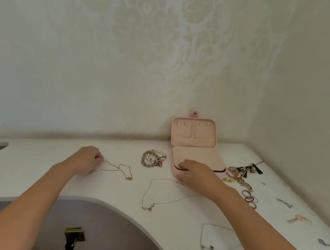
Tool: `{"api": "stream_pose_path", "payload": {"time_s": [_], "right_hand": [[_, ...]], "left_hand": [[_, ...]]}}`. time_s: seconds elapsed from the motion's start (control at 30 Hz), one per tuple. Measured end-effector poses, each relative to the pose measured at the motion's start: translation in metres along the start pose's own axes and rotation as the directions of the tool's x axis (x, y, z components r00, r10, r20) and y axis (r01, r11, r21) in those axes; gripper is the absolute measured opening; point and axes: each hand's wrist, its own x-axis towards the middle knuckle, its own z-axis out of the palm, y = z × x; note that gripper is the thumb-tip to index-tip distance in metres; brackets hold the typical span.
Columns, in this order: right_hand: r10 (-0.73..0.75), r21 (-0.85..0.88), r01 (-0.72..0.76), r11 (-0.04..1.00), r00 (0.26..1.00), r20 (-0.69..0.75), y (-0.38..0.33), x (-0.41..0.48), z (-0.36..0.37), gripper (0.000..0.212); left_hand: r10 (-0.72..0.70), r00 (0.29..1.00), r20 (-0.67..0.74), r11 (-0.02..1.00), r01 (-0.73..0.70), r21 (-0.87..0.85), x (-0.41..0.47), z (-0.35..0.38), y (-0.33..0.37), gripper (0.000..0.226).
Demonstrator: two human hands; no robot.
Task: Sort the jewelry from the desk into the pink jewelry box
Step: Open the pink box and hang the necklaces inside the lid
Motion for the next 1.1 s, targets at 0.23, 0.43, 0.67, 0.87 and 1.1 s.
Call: {"api": "stream_pose_path", "payload": {"time_s": [0.23, 0.43, 0.67, 0.87, 1.1], "right_hand": [[-0.103, 0.42, 0.097, 0.903, 0.995, -0.009, -0.053, 0.004, -0.013, 0.03], [-0.222, 0.79, 0.076, 0.608, 0.972, 0.078, -0.092, 0.007, -0.021, 0.017], [-0.269, 0.994, -0.046, 0.101, 0.96, 0.071, -0.058, -0.006, -0.022, 0.024], [-0.297, 0.988, -0.078, -0.131, 0.954, 0.036, -0.019, -0.012, -0.018, 0.021], [-0.339, 0.917, 0.127, -0.379, 0.903, -0.265, -0.018, -0.013, -0.043, 0.012]], "left_hand": [[0.258, 0.962, 0.084, 0.863, -0.191, -0.467, -0.033, -0.05, 0.064, 0.021], [0.401, 0.907, 0.13, 0.826, -0.297, -0.478, -0.062, -0.091, 0.113, 0.015], [0.261, 0.949, -0.177, 0.765, -0.315, -0.562, -0.052, -0.107, 0.098, 0.019], [0.122, 0.969, -0.214, 0.592, -0.244, -0.768, -0.033, -0.094, 0.091, 0.02], [0.006, 0.992, -0.127, 0.294, -0.123, -0.948, -0.009, -0.05, 0.11, 0.026]]}}
